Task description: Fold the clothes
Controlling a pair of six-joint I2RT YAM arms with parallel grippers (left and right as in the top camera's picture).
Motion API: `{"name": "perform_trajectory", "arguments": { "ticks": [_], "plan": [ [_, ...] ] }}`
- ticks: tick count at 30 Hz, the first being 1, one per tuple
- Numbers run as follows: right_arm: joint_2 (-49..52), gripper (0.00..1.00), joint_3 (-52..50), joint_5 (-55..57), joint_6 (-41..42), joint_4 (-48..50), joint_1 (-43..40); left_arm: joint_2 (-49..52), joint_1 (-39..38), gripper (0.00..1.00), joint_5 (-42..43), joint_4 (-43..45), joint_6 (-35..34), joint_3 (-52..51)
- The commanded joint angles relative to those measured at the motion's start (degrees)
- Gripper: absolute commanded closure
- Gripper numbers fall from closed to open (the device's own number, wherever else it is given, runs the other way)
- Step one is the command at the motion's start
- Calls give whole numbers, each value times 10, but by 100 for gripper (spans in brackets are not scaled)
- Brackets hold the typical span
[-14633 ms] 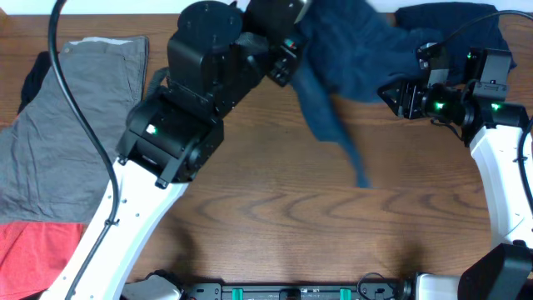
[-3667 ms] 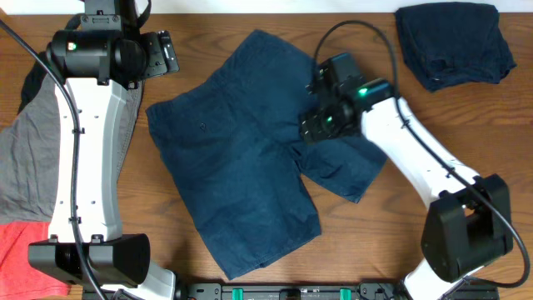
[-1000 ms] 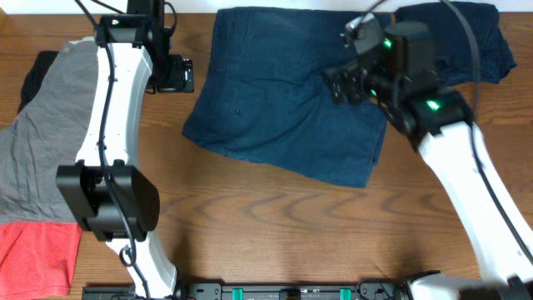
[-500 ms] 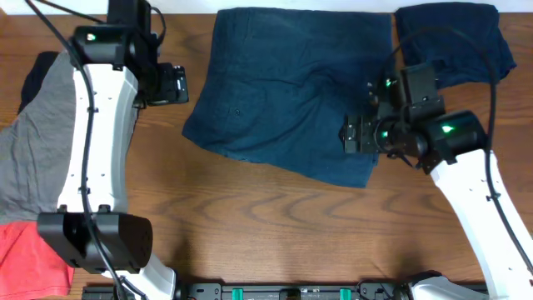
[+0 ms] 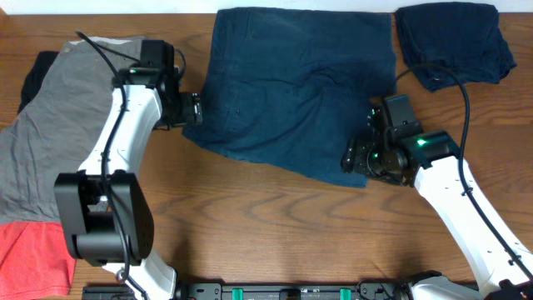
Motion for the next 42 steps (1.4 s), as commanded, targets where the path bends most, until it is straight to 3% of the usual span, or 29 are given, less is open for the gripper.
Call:
{"name": "perform_trajectory", "arguments": {
  "ticks": [1, 6, 16, 19, 22, 23, 35, 42],
  "plan": [
    [0, 29, -16, 18, 59, 3, 3, 24, 1, 18, 13, 13, -78, -13],
    [0, 34, -36, 23, 98, 17, 3, 65, -6, 18, 13, 26, -169, -14],
    [0, 37, -63, 44, 148, 24, 8, 135, -25, 22, 13, 28, -240, -15],
    [0, 39, -65, 45, 151, 28, 14, 140, -25, 40, 13, 27, -240, -15],
    [0, 44, -67, 46, 160, 33, 21, 140, -25, 73, 13, 28, -240, -16],
    [0, 45, -68, 47, 164, 33, 23, 140, -25, 92, 13, 28, -240, -16],
    [12, 46, -142, 68, 198, 107, 66, 100, -25, 94, 13, -12, -269, -16],
    [41, 41, -176, 84, 202, 141, 67, 99, -25, 94, 13, -53, -277, -16]
  ]
}}
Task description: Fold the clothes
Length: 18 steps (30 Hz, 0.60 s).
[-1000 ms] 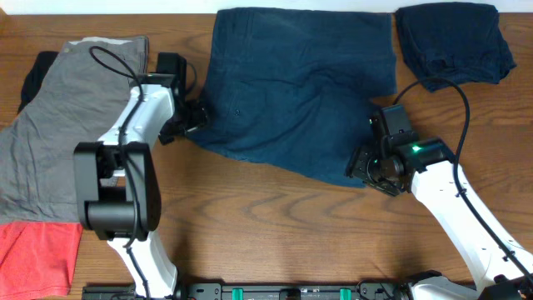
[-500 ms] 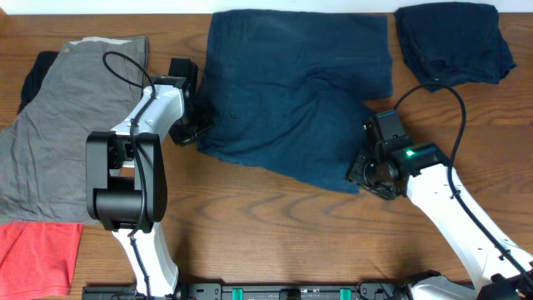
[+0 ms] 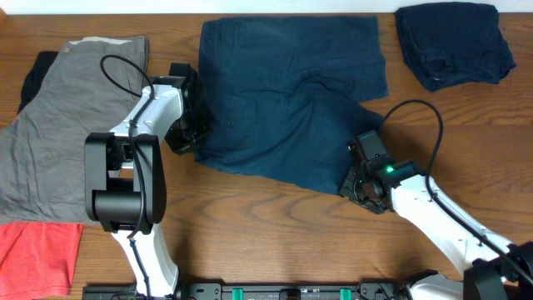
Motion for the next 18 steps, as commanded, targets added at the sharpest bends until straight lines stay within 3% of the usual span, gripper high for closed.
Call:
{"name": "perform_trajectory", "arguments": {
  "ticks": [1, 6, 11, 14, 18],
  "plan": [
    [21, 40, -12, 21, 13, 5, 5, -14, 2, 94, -11, -9, -12, -7],
    [60, 35, -13, 39, 13, 43, 5, -14, 2, 94, -11, -8, -11, -7],
    [86, 38, -13, 40, 13, 72, 5, -14, 2, 94, -11, -9, -10, -7],
    [86, 51, -13, 42, 12, 72, 4, -15, 2, 94, -12, -8, 2, -7],
    [73, 94, -12, 43, 3, 67, -3, -28, 2, 94, -18, -8, 14, -7]
  ]
}}
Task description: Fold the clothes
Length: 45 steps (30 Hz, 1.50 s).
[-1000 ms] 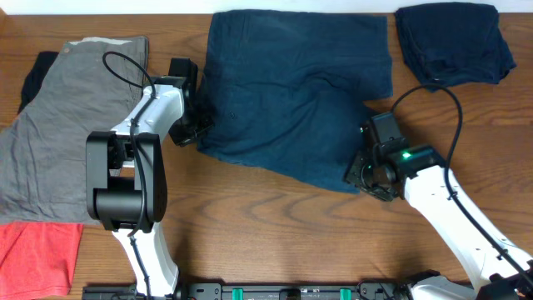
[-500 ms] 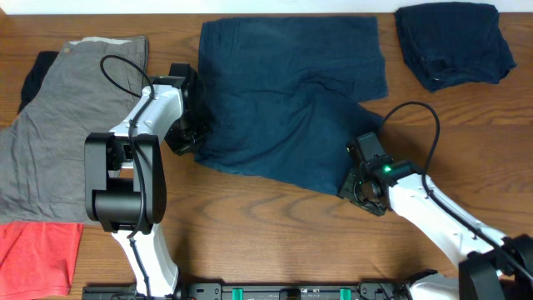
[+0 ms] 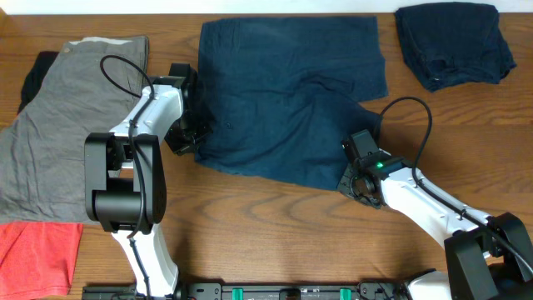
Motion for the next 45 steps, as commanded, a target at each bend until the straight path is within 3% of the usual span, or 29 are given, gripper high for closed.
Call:
{"name": "perform_trajectory", "arguments": {
  "ticks": [1, 8, 19, 28, 36, 45],
  "plan": [
    [-4, 99, -5, 5, -9, -9, -8, -33, 3, 94, -17, -6, 20, -7],
    [-121, 99, 23, -19, -103, -66, -71, -127, 2, 94, -17, -23, 64, -7],
    [-320, 99, 149, -22, -175, -280, -148, -307, 2, 94, -17, -115, 96, -7],
    [-342, 99, 294, -21, -215, -402, -153, -400, 2, 94, -17, -178, 95, -7],
    [-258, 99, 336, 23, -279, -278, -153, -401, 2, 94, -17, -170, 95, -24],
    [-44, 99, 336, 7, -318, -80, -153, -397, 2, 94, -87, -45, 77, -94]
  ]
}}
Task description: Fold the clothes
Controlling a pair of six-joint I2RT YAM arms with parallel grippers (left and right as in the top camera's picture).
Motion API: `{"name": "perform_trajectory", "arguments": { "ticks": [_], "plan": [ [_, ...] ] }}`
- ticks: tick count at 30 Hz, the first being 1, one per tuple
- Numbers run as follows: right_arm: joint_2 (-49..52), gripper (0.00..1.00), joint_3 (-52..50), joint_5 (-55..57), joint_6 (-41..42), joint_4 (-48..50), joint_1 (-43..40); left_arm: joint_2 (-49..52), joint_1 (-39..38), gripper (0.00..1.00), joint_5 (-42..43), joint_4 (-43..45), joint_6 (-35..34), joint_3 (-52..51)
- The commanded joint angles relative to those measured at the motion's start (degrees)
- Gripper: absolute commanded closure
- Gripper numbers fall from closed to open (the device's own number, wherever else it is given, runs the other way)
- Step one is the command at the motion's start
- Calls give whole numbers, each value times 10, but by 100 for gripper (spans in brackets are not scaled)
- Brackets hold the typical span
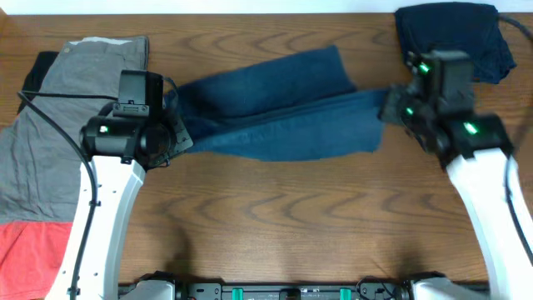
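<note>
The dark blue garment (pixel 283 117) hangs as a long band, stretched across the middle of the table between my two arms. Its upper layer rises to a corner at the back (pixel 329 62). My left gripper (pixel 183 137) is shut on the band's left end. My right gripper (pixel 386 108) is shut on its right end. Both arms appear raised off the table, and the fingertips themselves are hidden by cloth and wrist housings.
A grey garment (pixel 58 133) lies spread at the left, with a black cloth (pixel 33 71) behind it and a red cloth (pixel 25 258) at the front left corner. A folded dark blue garment (pixel 466 29) sits at the back right, partly behind my right arm.
The garment lay flat with both grippers at its near corners. Now both grippers hold it up as a narrow stretched band, the left farther left and the right moved back and to the right.
First the blue garment lay spread flat with my grippers at its left edge and lower right corner. At the two later moments both grippers sat at its front corners. Now the garment is up off the table, gathered lengthwise and held taut between them.
</note>
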Motion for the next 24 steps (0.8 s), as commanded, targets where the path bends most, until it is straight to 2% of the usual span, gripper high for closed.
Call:
{"name": "perform_trajectory", "arguments": {
  "ticks": [1, 6, 15, 24],
  "plan": [
    [56, 99, 5, 41, -28, 41, -13, 7, 9, 94, -90, 31, -6, -25],
    [135, 99, 5, 34, -35, 137, -13, 34, 10, 94, -112, 136, -5, -63],
    [251, 99, 5, -15, -36, 291, -3, 149, 10, 94, -139, 337, -3, -71],
    [334, 99, 5, -19, -62, 405, 36, 236, 10, 94, -139, 459, -3, -71]
  ]
}}
